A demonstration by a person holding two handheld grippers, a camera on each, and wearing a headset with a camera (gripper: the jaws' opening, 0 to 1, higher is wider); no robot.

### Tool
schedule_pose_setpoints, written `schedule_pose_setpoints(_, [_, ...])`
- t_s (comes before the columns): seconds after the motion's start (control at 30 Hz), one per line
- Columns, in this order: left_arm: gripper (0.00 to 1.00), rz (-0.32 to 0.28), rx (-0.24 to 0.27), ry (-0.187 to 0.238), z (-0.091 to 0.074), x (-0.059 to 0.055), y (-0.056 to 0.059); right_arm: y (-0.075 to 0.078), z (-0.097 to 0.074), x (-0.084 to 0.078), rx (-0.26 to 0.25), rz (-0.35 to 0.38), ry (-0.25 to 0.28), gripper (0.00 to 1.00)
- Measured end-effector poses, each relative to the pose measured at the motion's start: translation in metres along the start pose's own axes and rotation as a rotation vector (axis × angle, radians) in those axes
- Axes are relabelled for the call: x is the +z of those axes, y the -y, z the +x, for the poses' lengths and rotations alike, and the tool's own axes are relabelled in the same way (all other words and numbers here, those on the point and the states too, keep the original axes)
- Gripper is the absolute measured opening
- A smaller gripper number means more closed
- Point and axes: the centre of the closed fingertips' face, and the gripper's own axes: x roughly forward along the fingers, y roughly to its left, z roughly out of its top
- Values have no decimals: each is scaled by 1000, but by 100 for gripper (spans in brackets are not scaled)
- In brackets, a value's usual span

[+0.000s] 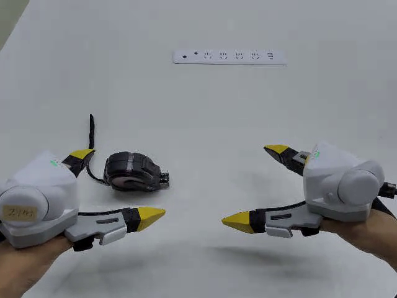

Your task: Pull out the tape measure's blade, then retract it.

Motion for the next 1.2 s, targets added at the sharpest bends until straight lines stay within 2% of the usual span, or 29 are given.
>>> schedule_pose_setpoints(0.23, [100,5,-25,14,-5,0,9,-2,-17,-1,-30,33,31,100])
schedule_pose_setpoints(0.37, [100,-9,-24,20,-7,0,11,-7,-23,-7,-41,44,23,100])
schedule_pose_setpoints(0.53, [100,-1,-16,17,-15,-2,12,-7,-35,-8,-84,77,39,100])
schedule_pose_setpoints(0.83, [100,-9,-14,31,-28,-3,14,-8,-50,-8,-121,104,54,100])
schedule_pose_setpoints(0.9, [100,-11,-15,34,-31,-3,14,-8,-53,-7,-126,111,64,100])
schedule_pose_setpoints(1.1, [100,3,-7,40,-35,-2,10,-8,-57,-13,-130,112,48,100])
schedule_pose_setpoints(1.2, [100,-11,-4,63,-37,4,8,-8,-59,-13,-134,114,53,100])
